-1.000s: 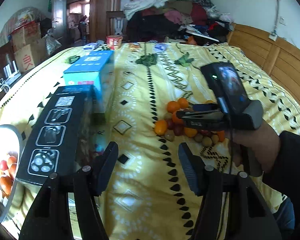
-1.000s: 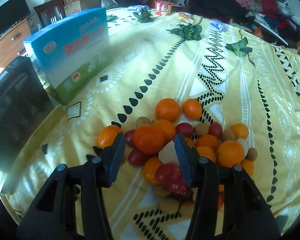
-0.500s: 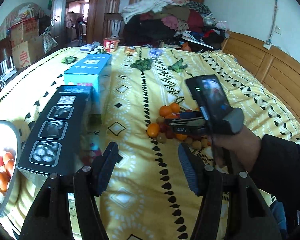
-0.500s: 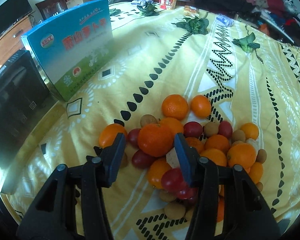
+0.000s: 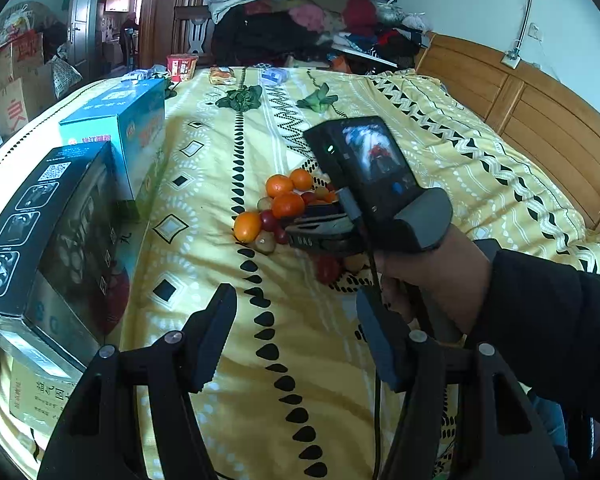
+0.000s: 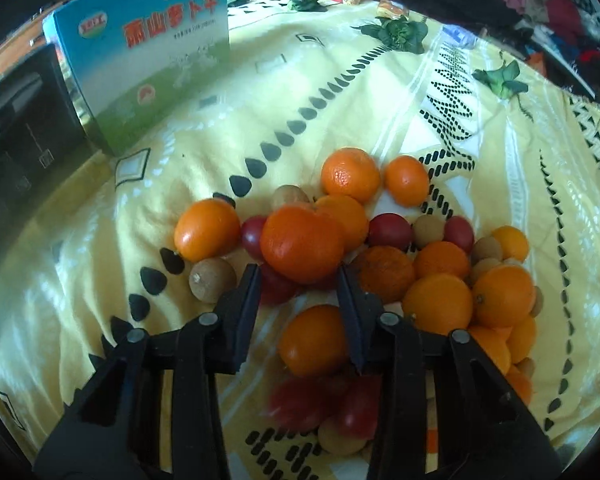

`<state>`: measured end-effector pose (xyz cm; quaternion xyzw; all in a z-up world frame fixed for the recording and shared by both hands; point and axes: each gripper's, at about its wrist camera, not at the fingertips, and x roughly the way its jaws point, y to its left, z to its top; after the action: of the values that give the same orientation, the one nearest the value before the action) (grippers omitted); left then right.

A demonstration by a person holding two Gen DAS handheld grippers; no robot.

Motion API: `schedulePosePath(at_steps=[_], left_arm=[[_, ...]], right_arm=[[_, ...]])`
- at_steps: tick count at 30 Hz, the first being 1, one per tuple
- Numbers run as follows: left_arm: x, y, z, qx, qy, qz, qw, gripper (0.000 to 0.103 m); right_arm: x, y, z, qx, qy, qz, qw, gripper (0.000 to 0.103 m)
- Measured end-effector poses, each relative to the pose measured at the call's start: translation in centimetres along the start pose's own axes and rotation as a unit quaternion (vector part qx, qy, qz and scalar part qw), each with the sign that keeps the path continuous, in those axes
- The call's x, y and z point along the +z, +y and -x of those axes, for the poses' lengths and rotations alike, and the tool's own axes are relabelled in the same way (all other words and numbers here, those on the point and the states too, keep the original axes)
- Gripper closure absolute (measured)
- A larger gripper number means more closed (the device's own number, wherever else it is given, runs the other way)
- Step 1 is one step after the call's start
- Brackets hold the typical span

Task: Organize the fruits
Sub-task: 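Grasp a large orange with the left tool while the right tool grasps another orange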

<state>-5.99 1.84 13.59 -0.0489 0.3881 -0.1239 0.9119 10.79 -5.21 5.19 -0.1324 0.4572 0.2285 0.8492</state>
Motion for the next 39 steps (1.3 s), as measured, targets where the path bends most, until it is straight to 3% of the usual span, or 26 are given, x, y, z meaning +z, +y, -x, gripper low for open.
schedulePosePath(at_steps=[2,3,8,14,19,26,28,30,33,39], left_arm=[[0.1,0.1,-0.6,0.001,0.005,0.003,1.0000,0.039],[0.1,0.2,-0.9,0.003,0.006,0.005,1.0000,0.039],[0.9,1.6,-3.8,0.006,0.017,0.047,0.9987,0.040],[2.4,3.1,-8.8,0.033,0.027,0.059,0.9974,0.057],[4.3,4.2,-13.1,0.050,0.035,0.086,0.9944,0.058],[4.7,4.9,-17.0,0.061,0.060,0.094,0.9919,0.058],[4.5,5.2,-17.6,0.060,0.059,0.096,0.9918,0.057],[4.4,5.1,-18.1,0.061,0.057,0.094,0.9921,0.058],[4.4,4.8,-18.1,0.066,0.053,0.089,0.9924,0.068],[4.2,3.7,-15.5,0.051,0.030,0.084,0.9947,0.068]], right_arm=[[-0.2,-0.3,1.4,0.019,-0.022,-0.014,0.999,0.078],[-0.4,-0.4,2.5,0.033,-0.032,-0.019,0.999,0.102],[-3.5,-2.7,7.7,0.071,-0.074,-0.071,0.992,0.103],[-10.1,-5.8,9.3,0.077,-0.051,-0.155,0.984,0.102],[-12.7,-6.9,9.3,0.086,-0.035,-0.189,0.978,0.101],[-13.1,-7.4,8.8,0.111,-0.034,-0.184,0.976,0.097],[-13.0,-7.6,9.0,0.112,-0.040,-0.187,0.975,0.088],[-13.0,-7.9,9.3,0.108,-0.050,-0.193,0.974,0.070],[-12.9,-9.4,10.1,0.089,-0.072,-0.213,0.970,0.070],[-11.2,-13.7,9.5,0.071,-0.084,-0.275,0.955,0.070]])
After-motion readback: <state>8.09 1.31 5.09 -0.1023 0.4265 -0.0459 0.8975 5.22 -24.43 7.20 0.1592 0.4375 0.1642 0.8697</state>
